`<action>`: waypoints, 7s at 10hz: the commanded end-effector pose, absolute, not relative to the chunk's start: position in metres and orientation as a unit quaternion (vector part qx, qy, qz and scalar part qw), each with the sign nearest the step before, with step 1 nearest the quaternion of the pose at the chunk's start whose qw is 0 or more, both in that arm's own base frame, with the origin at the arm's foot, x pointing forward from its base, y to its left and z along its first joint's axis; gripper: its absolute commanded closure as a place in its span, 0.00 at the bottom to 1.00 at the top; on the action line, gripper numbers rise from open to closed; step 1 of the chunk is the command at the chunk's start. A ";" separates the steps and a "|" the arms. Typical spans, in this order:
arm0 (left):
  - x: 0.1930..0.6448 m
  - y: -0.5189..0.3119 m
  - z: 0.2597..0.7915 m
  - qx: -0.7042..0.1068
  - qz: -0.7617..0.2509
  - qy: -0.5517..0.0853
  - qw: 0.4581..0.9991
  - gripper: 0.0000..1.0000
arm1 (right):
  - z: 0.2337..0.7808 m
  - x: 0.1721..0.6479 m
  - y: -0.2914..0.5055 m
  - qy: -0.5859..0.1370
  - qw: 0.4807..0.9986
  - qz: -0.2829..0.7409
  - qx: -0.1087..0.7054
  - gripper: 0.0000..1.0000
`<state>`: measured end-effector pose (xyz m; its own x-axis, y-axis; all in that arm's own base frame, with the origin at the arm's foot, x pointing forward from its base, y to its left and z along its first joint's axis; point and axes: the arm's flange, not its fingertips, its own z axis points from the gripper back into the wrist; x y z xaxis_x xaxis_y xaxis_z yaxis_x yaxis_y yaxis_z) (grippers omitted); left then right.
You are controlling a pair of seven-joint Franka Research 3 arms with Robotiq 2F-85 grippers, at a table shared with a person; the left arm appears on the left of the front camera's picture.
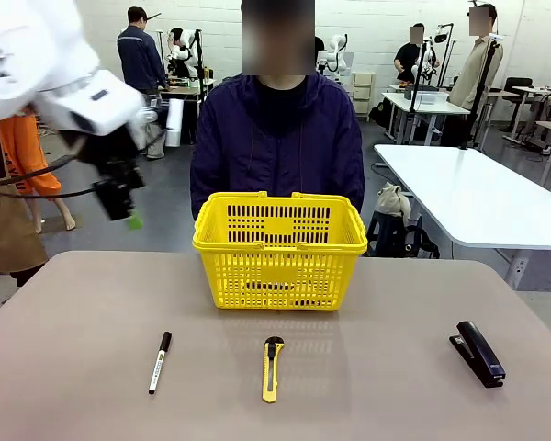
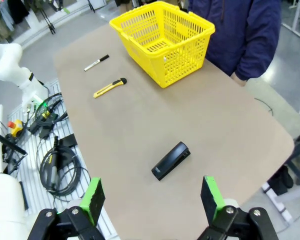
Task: Place the items the person wants into the basket.
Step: Pick up the item the person points to and place it in the Market Basket.
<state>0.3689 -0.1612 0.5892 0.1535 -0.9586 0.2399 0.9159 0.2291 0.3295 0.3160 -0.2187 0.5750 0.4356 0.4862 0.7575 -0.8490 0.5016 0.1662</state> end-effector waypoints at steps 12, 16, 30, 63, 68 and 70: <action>0.347 -0.105 0.566 0.022 -0.583 -0.203 0.786 0.00 | 0.575 0.317 -0.218 -0.342 0.792 0.420 0.281 0.00; 0.350 -0.072 0.575 -0.047 -0.573 -0.219 0.789 0.00 | 0.575 0.317 -0.218 -0.342 0.792 0.420 0.281 0.00; 0.312 0.205 0.600 -0.221 -0.488 -0.451 0.714 0.00 | 0.575 0.317 -0.218 -0.342 0.792 0.420 0.281 0.00; 0.325 -0.175 0.457 0.044 -0.291 -0.105 0.950 0.00 | 0.575 0.317 -0.218 -0.342 0.792 0.420 0.281 0.00; 0.329 -0.174 0.451 0.025 -0.256 -0.106 0.960 0.00 | 0.575 0.317 -0.218 -0.342 0.792 0.420 0.281 0.00; 0.329 -0.174 0.451 0.025 -0.256 -0.106 0.960 0.00 | 0.575 0.317 -0.218 -0.342 0.792 0.420 0.281 0.00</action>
<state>0.3316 -0.1781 0.4482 0.8558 -0.4779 0.1982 0.4710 0.8782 0.0840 0.3164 -0.2181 0.5763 0.4329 0.4900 0.7567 -0.8504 0.5004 0.1625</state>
